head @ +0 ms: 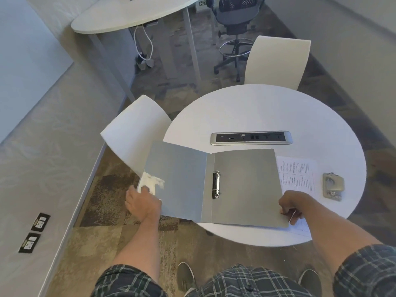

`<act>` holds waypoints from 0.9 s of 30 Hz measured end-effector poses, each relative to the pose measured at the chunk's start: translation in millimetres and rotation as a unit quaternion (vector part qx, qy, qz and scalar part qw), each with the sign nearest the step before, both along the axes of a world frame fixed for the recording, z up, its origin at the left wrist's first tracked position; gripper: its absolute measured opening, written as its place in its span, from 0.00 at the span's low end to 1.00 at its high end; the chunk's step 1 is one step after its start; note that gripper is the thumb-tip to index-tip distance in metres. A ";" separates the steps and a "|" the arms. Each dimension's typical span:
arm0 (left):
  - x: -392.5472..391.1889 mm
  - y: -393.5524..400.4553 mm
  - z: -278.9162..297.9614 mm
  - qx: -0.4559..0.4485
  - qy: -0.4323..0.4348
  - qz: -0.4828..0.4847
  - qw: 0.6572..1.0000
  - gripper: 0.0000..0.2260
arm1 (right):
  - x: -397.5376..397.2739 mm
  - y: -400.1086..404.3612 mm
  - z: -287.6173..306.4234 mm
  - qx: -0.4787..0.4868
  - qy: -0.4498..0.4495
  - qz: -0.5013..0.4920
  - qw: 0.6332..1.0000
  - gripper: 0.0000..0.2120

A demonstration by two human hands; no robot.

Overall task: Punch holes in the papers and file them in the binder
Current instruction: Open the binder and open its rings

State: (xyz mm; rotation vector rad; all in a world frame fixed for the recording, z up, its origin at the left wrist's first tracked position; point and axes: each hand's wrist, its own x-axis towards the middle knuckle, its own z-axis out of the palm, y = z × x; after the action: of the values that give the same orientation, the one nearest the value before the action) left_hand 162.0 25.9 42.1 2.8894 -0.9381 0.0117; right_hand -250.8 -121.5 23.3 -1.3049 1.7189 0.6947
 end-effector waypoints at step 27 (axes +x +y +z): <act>-102.1 -65.3 -60.1 0.192 0.390 -0.282 0.855 0.39 | 145.9 7.0 -11.6 -0.137 -0.121 0.347 0.920 0.39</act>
State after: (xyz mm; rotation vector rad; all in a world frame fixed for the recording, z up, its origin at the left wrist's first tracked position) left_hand 59.9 -39.5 -17.9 2.3385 -1.6267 -1.4004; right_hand -104.9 -114.4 11.7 -2.1442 1.1592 0.6490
